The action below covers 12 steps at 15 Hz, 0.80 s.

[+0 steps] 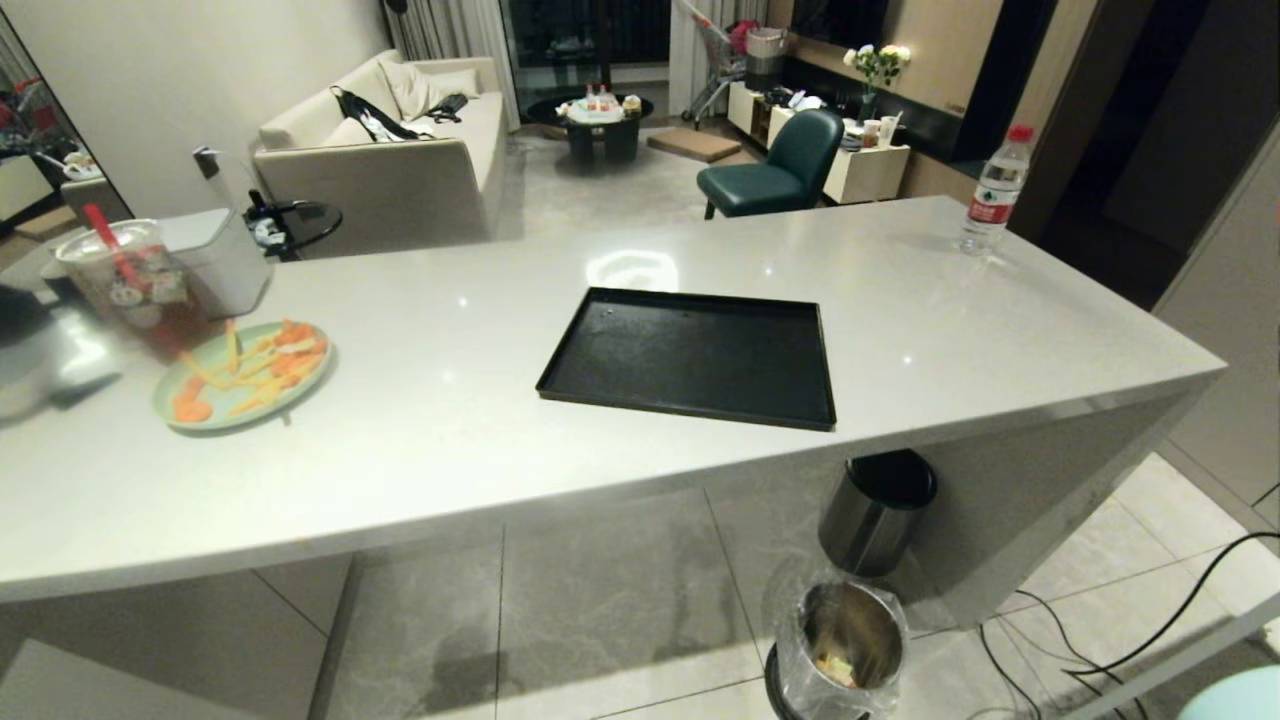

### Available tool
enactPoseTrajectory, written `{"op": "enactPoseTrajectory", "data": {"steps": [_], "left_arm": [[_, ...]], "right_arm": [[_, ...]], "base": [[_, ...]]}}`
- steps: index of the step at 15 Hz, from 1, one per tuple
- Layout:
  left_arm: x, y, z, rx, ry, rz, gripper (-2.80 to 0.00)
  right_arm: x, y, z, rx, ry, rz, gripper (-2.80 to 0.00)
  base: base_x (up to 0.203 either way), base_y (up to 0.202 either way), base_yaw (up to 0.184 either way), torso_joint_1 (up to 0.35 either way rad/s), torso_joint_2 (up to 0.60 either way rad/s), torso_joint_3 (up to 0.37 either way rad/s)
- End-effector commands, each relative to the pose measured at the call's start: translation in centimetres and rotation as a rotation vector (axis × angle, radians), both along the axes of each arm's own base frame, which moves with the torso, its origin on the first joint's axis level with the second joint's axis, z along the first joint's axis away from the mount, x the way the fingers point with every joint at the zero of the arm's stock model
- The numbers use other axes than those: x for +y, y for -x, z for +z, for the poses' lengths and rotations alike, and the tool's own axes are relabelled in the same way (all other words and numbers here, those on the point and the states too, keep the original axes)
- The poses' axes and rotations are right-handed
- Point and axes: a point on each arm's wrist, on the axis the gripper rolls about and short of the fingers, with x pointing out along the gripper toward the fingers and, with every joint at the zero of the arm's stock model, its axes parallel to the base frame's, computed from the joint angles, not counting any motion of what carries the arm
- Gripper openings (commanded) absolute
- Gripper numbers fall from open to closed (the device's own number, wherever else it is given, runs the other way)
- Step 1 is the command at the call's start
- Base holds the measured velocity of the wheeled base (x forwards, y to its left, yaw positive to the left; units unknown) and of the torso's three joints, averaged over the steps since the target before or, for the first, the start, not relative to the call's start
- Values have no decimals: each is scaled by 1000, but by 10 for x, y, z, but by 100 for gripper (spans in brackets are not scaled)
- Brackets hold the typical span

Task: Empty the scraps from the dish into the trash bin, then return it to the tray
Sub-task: Put the bowl back to the table

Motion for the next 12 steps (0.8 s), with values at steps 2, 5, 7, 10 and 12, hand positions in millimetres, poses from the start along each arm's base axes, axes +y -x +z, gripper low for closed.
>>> {"op": "enactPoseTrajectory", "data": {"steps": [2, 5, 7, 10, 12], "left_arm": [[0, 0, 0, 1, 1, 0, -280], [0, 0, 0, 1, 1, 1, -280], [0, 0, 0, 1, 1, 1, -280], [0, 0, 0, 1, 1, 1, -280], [0, 0, 0, 1, 1, 1, -280]], "right_arm": [[0, 0, 0, 1, 0, 0, -280], [0, 0, 0, 1, 0, 0, -280], [0, 0, 0, 1, 0, 0, -280], [0, 0, 0, 0, 0, 0, -280], [0, 0, 0, 1, 0, 0, -280]], "base": [[197, 0, 1, 13, 1, 1], [198, 0, 0, 4, 1, 4], [194, 0, 1, 6, 3, 0], [188, 0, 3, 4, 3, 1], [48, 0, 0, 5, 3, -1]]}}
